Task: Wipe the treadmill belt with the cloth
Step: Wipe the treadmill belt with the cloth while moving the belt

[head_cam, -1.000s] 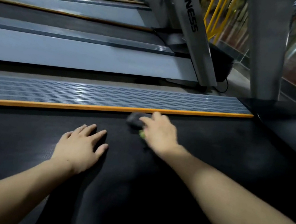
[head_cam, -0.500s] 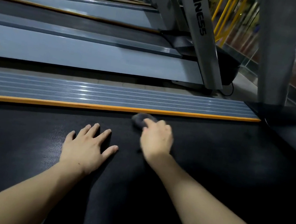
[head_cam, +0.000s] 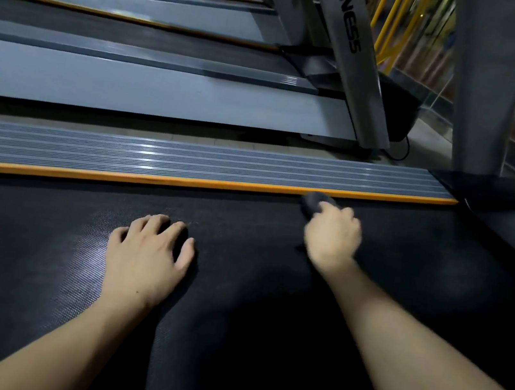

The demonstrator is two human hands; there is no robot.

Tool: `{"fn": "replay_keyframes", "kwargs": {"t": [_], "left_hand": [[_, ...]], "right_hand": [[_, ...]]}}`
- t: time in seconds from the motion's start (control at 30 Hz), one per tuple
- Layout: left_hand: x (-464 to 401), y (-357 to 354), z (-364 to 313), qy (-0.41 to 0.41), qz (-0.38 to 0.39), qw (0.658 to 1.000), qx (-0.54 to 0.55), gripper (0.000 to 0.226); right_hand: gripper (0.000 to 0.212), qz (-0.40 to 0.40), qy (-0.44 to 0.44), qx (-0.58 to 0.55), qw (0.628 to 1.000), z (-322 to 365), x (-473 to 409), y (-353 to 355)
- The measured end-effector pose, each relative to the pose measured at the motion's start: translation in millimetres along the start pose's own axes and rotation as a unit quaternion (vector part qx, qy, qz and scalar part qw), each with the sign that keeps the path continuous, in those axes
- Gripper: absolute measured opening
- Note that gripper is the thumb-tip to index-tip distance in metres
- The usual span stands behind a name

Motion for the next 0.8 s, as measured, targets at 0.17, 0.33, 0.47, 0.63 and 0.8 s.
{"fn": "replay_keyframes", "kwargs": {"t": [0.17,0.33,0.47,0.63,0.8], "left_hand": [[2,1,2,0.003,-0.003,1.000,0.008,0.038],[4,2,4,0.009,0.006,1.000,0.007,0.043],[0,-1,-2,0.010,0.009,1.000,0.008,0.034],[-2,-2,0,0.021,0.007,1.000,0.017,0.028],[0,-2,9,0.045,0.015,0.999,0.002,0.034]], "right_hand": [[0.023,-0.002,0.210,-0.068,0.975,143,80,19],[0.034,-0.003,0.256,0.005,0.967,75,29,8],[0.032,0.013,0.031,0.047,0.998,-52,-33,-9],[0.021,-0.001,0.011,-0.031,0.999,28,18,2],[0.022,-0.033,0.263,-0.061,0.962,124,87,22]]}}
Point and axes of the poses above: each hand's wrist, its own x-axis away from the middle knuckle, its own y-axis out of the back of the hand, z = x × y, the point moved 6 cm from there along -x, towards the middle knuckle, and after that the axes turned 15 degrees about x, right-handed, at the moved point
